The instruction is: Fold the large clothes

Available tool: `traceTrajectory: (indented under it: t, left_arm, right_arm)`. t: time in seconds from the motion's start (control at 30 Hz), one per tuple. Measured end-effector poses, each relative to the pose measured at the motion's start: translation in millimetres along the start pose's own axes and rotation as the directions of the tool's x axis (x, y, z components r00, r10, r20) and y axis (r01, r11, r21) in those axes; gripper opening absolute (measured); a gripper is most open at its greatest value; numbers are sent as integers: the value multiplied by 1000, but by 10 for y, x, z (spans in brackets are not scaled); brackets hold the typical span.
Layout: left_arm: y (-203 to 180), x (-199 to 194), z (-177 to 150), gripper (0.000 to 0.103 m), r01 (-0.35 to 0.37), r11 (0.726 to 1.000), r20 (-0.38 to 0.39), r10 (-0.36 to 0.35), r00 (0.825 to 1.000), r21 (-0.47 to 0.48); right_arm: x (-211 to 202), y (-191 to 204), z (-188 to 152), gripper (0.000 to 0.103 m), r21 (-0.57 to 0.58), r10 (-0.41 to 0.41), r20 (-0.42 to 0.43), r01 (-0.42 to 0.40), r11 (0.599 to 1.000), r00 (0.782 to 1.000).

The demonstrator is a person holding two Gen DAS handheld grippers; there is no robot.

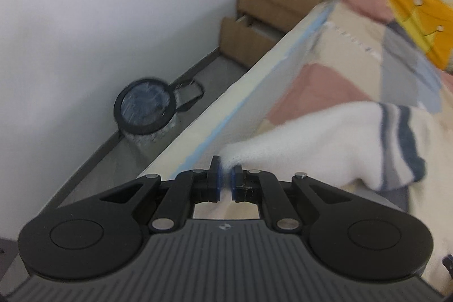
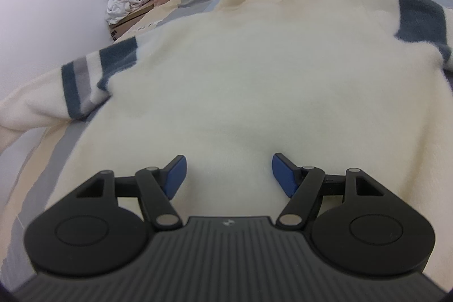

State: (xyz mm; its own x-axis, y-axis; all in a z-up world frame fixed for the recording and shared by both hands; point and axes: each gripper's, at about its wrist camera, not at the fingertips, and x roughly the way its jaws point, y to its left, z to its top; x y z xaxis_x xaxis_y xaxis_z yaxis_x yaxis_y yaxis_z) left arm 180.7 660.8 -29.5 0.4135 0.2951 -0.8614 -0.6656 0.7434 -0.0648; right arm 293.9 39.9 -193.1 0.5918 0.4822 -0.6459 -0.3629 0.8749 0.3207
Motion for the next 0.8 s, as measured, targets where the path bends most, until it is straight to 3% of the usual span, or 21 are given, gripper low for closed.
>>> traceTrajectory:
  t: [0.27, 0.5, 0.6, 0.7, 0.8]
  left_arm:
    - [137, 1071, 323, 9, -102, 987, -35, 98, 995, -122]
    - [123, 1645, 458, 9, -80, 972, -22, 77, 997, -222]
    - [108, 1719, 454, 25, -73, 966, -18, 70, 997, -250]
    - [154, 1635, 429, 53, -83, 960, 9, 89, 996, -269]
    - [298, 1357, 336, 61, -18, 941, 82, 49, 995, -338]
  right_arm:
    - [39, 57, 17, 70, -22, -19, 15, 19, 1000, 1000]
    - [102, 115, 60, 70, -49, -44, 54, 47, 998, 998]
    - [149, 133, 63, 72, -60, -55, 52, 58, 997, 997]
    - [174, 167, 66, 72, -80, -67, 54, 71, 994, 996]
    - [163, 165, 55, 72, -79, -68, 53, 72, 994, 996]
